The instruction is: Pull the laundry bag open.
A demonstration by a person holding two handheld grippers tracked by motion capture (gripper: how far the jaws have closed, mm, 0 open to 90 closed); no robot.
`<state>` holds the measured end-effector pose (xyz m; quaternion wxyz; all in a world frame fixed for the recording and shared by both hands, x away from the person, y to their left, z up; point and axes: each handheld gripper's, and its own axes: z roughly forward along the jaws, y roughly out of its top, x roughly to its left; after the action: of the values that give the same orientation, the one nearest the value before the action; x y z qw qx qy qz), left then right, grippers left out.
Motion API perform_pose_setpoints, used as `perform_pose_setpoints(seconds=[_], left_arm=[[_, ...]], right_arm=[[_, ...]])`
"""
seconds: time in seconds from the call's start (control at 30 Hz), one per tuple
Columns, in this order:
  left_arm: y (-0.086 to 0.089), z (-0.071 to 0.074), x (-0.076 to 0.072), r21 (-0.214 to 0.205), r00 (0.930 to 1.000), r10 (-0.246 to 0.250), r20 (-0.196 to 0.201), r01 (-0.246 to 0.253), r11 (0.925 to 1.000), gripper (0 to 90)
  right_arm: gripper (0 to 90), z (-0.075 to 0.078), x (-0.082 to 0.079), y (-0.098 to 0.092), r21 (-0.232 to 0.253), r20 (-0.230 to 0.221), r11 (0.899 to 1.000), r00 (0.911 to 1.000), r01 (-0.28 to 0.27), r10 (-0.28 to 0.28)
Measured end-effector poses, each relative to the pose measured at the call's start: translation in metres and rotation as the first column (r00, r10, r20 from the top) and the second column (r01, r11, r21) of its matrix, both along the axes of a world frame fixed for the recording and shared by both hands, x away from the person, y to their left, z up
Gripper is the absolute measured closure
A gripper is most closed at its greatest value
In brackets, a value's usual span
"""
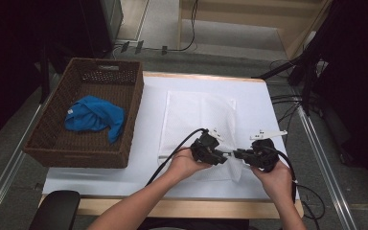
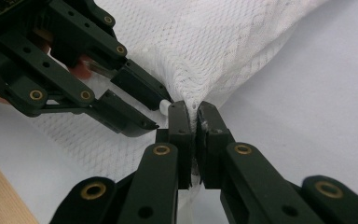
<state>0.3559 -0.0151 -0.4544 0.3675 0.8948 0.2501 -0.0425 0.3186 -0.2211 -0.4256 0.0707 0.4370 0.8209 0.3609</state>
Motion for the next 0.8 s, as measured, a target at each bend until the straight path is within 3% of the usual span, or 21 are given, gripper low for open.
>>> perform_pose_setpoints(seconds=[0.27,0.57,0.8], left_arm=[[-0.005,0.002,-0.003,-0.006,0.9996,-0.025,-0.014,0.025,0.9997,78.3],[-0.009,0.002,0.000,-0.015,0.9992,0.003,-0.040,-0.003,0.9999,83.0],[-0.011,0.004,0.003,0.007,0.9987,0.020,-0.047,-0.019,0.9998,87.0]], right_arm=[[87.9,0.000,0.000,0.000,0.004,0.001,1.000,1.0000,0.001,-0.001],[87.9,0.000,0.000,0.000,0.017,-0.003,1.000,1.0000,-0.002,0.002],[88.0,-0.001,0.000,0.000,0.018,-0.008,1.000,1.0000,-0.002,0.003]])
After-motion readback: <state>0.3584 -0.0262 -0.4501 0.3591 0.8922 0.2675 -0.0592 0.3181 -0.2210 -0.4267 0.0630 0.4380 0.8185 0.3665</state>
